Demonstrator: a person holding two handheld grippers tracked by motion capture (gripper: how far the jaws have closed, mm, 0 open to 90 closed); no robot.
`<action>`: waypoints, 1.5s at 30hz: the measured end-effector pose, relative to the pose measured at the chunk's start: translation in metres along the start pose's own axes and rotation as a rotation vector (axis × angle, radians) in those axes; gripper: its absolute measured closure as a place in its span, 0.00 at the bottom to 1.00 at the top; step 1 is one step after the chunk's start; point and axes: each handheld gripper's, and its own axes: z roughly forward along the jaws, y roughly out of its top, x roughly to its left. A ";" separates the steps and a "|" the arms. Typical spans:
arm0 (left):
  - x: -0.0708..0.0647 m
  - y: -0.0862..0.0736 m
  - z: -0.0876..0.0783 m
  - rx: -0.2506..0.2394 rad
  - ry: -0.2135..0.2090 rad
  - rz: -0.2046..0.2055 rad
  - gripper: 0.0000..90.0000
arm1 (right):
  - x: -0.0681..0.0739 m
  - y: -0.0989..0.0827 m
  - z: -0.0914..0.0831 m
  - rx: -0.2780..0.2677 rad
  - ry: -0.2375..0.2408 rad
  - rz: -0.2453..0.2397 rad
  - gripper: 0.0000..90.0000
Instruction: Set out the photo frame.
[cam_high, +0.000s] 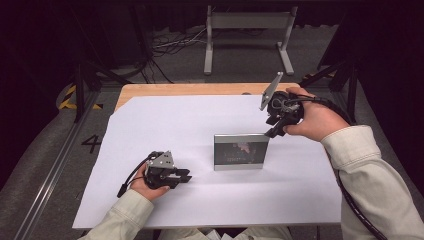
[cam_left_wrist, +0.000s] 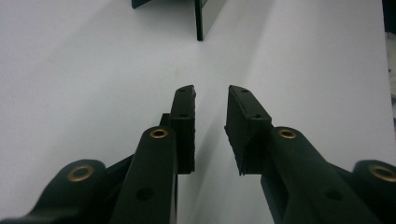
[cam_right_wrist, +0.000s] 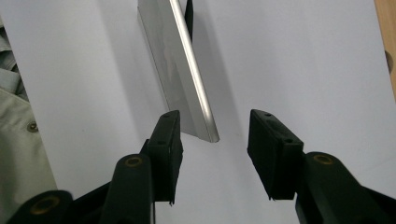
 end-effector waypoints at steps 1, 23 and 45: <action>0.000 0.000 0.000 0.000 0.000 -0.001 0.81 | 0.000 -0.002 0.000 -0.003 -0.004 0.006 0.60; 0.004 -0.001 -0.003 -0.010 0.023 -0.015 0.79 | -0.010 -0.047 -0.001 -0.037 -0.027 0.096 0.58; 0.017 -0.005 -0.015 -0.021 0.085 -0.033 0.79 | -0.031 -0.111 0.010 -0.104 -0.055 0.181 0.57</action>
